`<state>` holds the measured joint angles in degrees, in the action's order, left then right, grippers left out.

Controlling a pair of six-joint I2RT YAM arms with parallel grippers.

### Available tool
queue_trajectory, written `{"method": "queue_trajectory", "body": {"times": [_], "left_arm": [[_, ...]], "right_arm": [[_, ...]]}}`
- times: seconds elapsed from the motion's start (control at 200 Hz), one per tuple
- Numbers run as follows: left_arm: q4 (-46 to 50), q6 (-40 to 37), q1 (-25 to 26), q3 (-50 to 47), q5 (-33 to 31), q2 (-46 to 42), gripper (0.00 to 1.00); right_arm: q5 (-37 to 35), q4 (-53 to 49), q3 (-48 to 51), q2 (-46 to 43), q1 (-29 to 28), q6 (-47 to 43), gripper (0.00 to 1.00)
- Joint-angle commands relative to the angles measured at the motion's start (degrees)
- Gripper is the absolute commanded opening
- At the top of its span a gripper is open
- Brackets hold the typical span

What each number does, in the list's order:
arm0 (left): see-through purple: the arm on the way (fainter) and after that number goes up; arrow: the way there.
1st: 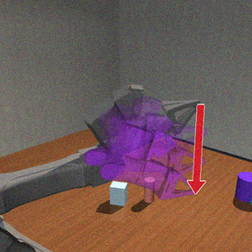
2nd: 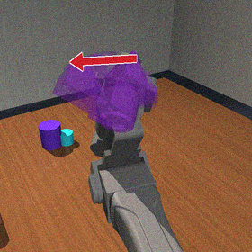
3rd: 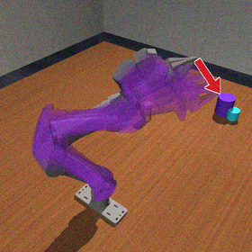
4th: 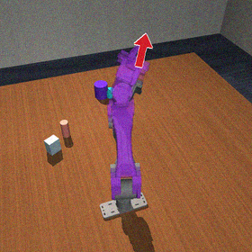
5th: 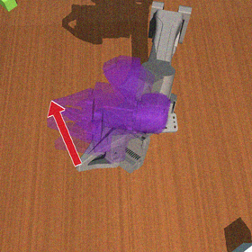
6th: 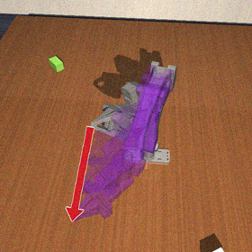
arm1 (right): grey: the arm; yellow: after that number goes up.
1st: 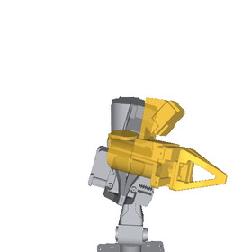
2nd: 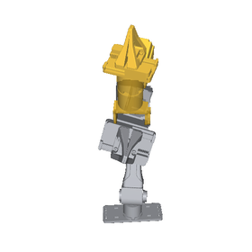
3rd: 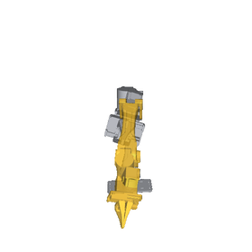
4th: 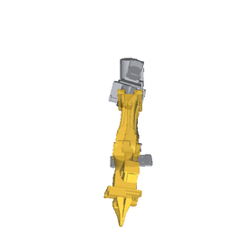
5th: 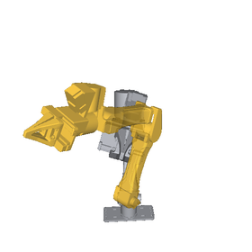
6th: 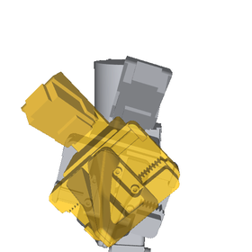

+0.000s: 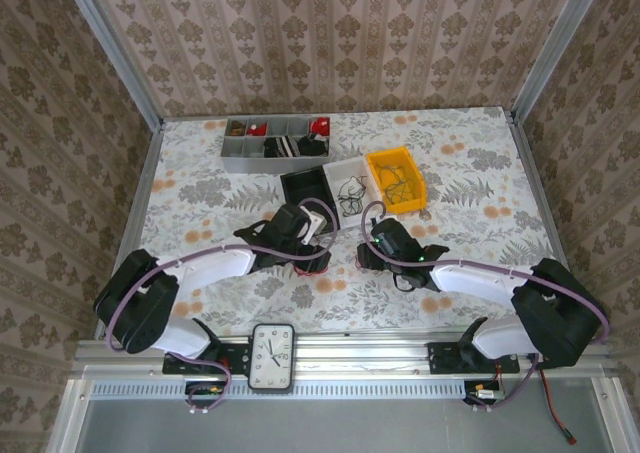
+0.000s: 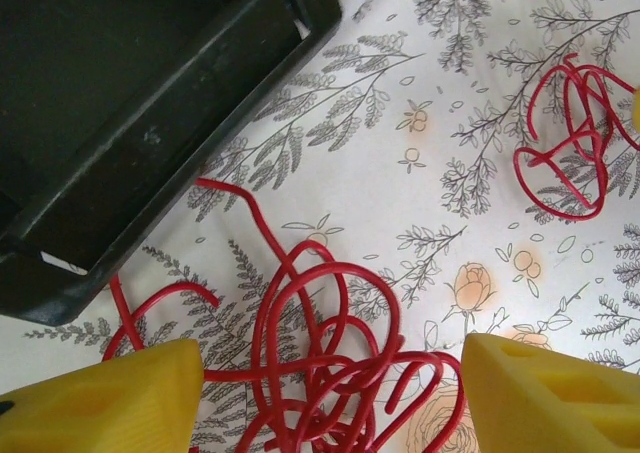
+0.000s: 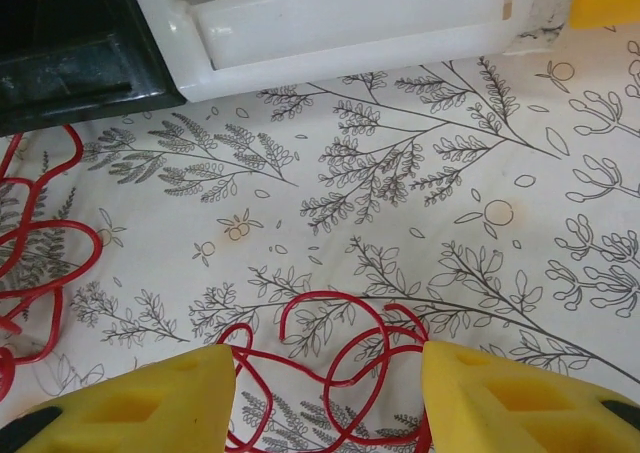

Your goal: Untangle the cables

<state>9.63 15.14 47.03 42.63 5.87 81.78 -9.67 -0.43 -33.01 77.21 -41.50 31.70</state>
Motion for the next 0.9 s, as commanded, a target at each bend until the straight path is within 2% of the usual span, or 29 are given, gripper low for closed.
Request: {"method": "queue_trajectory", "body": {"times": [0.0,0.155,0.28,0.33,0.445,0.535,0.755,0.895], "left_arm": [[-2.7,-2.1,1.8,1.1,-8.0,-3.4,0.7],[-3.7,0.6,2.2,0.3,-16.0,-5.1,0.71],[-4.2,3.6,1.5,-1.5,-19.8,-6.6,0.72],[-4.1,5.0,0.9,-2.2,-20.3,-7.1,0.72],[-4.2,7.5,-1.1,-3.8,-20.1,-8.4,0.73],[-4.4,9.7,-3.4,-5.4,-19.0,-9.1,0.73],[-4.1,14.7,-9.1,-8.7,-17.1,-10.8,0.72],[-4.4,16.3,-10.8,-10.5,-16.8,-12.3,0.71]], "right_arm": [[0.1,-0.3,0.4,2.0,0.1,-1.1,0.53],[0.7,-4.4,-3.0,7.4,0.2,-2.1,0.51],[-0.2,-6.5,-4.0,9.6,0.0,-1.8,0.46],[-0.1,-6.3,-3.9,9.8,0.0,-1.8,0.39],[-0.2,-5.7,-3.9,9.6,-0.1,-2.0,0.13],[-0.2,-5.0,-4.1,8.8,0.0,-1.9,0.04],[3.8,0.4,-7.3,5.9,-0.1,-0.7,0.02],[7.0,3.8,-15.9,10.2,-0.1,-1.3,0.02]]}}
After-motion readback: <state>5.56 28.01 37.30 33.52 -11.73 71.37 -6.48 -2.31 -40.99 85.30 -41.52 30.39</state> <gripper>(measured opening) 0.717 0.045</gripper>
